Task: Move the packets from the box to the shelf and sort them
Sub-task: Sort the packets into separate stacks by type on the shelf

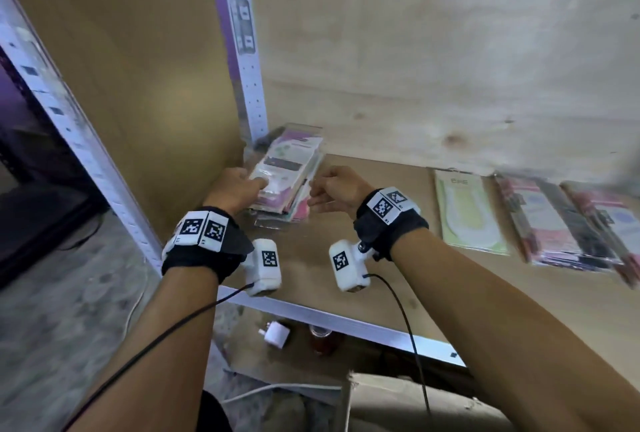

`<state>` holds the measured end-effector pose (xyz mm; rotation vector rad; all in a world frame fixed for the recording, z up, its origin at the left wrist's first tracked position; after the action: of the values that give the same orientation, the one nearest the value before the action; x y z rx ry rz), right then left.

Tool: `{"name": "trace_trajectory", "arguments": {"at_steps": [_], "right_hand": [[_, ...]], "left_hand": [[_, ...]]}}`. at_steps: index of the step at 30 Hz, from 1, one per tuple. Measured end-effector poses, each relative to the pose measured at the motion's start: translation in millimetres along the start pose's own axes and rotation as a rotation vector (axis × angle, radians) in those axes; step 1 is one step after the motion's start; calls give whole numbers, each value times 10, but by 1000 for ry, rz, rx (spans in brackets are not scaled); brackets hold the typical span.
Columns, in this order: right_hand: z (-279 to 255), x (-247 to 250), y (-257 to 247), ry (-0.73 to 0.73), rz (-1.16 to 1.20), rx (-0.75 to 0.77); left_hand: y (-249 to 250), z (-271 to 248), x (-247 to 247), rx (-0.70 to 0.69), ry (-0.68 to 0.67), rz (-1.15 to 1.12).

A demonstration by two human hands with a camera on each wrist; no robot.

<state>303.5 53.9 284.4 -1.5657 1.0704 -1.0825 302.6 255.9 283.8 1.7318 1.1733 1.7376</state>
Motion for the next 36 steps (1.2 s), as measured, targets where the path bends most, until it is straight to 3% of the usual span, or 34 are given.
{"name": "trace_trajectory", "arguments": {"at_steps": [6, 12, 17, 20, 23, 26, 30, 36], "right_hand": [[153, -262, 79, 1, 20, -13], [96, -89, 212, 58, -52, -1], [-75, 286, 204, 139, -343, 81], [-261, 524, 98, 192, -370, 191], [-500, 755, -1, 243, -291, 309], [-765, 936, -105, 266, -399, 423], [-1160, 1033, -138, 150, -583, 532], [-1590, 1281, 73, -125, -795, 312]], "left_hand": [[-83, -27, 22, -55, -30, -42], [-26, -126, -63, -46, -108, -81], [142, -246, -169, -76, -90, -63], [278, -313, -279, -32, -127, -249], [449, -437, -468, 61, -262, -545], [624, -543, -666, 117, -413, -783], [782, -626, -880, 159, -473, -1022], [914, -720, -1198, 136, -375, -900]]}}
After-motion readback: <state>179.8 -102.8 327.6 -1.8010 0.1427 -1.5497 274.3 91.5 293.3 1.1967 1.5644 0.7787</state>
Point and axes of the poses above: each hand's wrist, its own z-axis towards the middle knuckle, its own x-axis out of the back of the hand, y = z × x, the point moved 5 cm from there along z, towards the middle knuckle, and after that the axes turned 4 degrees about x, right-handed, at the moved point
